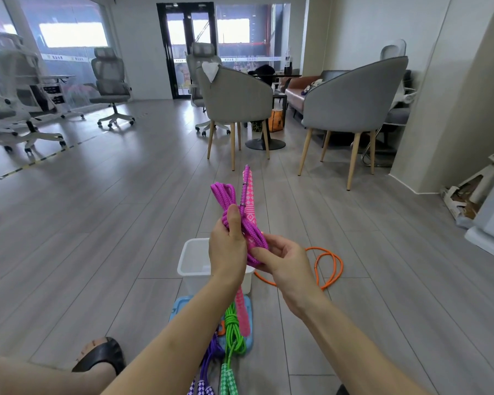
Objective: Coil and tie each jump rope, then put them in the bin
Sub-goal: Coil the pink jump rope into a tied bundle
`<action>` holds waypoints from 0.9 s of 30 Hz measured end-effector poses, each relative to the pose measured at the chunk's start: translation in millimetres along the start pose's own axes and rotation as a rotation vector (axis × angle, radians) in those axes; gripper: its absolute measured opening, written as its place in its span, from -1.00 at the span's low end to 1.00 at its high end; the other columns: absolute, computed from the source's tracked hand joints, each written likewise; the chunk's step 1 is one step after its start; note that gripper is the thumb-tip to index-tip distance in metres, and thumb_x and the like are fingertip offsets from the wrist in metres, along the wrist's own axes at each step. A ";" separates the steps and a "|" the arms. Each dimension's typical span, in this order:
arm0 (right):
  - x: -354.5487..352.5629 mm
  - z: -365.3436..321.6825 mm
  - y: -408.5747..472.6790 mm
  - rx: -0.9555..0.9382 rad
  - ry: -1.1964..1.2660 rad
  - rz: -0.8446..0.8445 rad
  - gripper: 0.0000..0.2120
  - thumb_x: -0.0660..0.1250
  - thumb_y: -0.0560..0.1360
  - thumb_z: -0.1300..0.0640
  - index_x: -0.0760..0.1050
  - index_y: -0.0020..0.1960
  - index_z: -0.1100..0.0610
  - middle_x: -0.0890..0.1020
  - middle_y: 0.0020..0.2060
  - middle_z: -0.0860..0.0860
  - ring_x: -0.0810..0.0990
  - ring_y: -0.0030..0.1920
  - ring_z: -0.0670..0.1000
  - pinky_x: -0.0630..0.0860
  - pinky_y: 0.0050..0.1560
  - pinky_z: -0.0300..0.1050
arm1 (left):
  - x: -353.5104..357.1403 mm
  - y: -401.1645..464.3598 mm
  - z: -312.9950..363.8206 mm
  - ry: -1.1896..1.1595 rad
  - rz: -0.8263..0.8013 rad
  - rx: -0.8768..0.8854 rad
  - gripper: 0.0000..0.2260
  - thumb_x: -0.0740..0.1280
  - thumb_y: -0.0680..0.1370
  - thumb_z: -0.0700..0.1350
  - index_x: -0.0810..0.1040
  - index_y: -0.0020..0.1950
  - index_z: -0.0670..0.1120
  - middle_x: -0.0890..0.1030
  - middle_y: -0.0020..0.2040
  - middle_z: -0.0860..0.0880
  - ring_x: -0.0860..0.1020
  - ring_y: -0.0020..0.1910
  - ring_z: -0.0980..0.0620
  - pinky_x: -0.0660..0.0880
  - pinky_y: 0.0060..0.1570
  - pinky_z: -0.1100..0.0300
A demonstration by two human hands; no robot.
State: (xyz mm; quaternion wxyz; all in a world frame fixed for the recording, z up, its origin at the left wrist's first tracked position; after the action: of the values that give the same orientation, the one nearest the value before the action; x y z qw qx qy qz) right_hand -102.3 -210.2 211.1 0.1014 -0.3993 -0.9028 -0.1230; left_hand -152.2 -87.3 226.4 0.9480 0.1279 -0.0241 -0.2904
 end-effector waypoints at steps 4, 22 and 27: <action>7.7 4.1 -0.5 0.032 0.136 0.003 -0.75 0.34 0.57 0.41 0.63 0.21 0.26 0.74 0.04 0.22 0.73 0.04 0.12 0.65 0.06 -0.13 | -3.3 -2.6 4.3 0.028 0.042 0.030 -0.51 0.09 0.65 0.32 0.49 -0.22 -0.02 0.51 -0.41 0.07 0.48 -0.42 0.11 0.42 -0.28 0.10; 16.7 10.7 -9.6 0.176 0.165 0.076 -0.86 0.42 0.56 0.27 0.72 0.05 0.13 0.72 -0.09 0.18 0.69 -0.08 0.08 0.56 -0.09 -0.16 | -8.7 -2.5 12.6 -0.047 0.052 0.029 -0.52 0.11 0.65 0.26 0.46 -0.20 -0.10 0.50 -0.38 0.02 0.48 -0.43 0.13 0.43 -0.37 0.25; 20.0 6.3 -8.8 0.095 0.117 0.090 -0.82 0.41 0.57 0.28 0.66 0.15 0.14 0.75 -0.03 0.20 0.75 -0.02 0.10 0.59 0.11 -0.05 | -11.4 1.0 18.1 -0.122 0.046 0.031 -0.51 0.13 0.61 0.28 0.44 -0.21 -0.12 0.46 -0.40 0.00 0.44 -0.44 0.10 0.41 -0.40 0.26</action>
State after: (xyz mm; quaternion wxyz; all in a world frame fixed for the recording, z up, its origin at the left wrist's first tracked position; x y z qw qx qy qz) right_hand -122.6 -200.0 209.4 0.1782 -0.4263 -0.8813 -0.0986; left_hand -163.3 -84.3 244.4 0.9491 0.1242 -0.0890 -0.2755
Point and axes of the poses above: each hand's wrist, its own y-axis towards the middle knuckle, its own x-axis out of the palm, z = x × y, the point moved 7 cm from there along y, towards the middle knuckle
